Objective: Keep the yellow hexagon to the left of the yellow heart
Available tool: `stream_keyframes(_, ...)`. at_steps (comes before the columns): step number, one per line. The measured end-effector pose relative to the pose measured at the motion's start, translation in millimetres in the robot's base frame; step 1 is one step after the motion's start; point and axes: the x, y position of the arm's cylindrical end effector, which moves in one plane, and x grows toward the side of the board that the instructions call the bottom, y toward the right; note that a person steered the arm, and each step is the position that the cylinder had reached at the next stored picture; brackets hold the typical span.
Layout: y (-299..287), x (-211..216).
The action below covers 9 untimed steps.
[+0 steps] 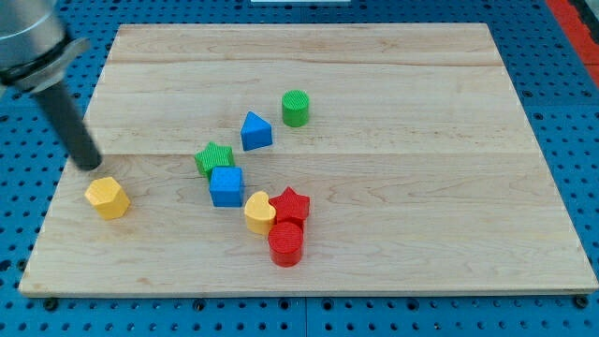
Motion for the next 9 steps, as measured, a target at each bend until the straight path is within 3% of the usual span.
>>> stream_keyframes(2, 135, 76)
stream_keyframes(4, 119, 79)
stream_keyframes(5, 75, 61)
stream_keyframes(7, 142, 52)
stream_keyframes(8, 181, 69)
stream_keyframes(9, 189, 53)
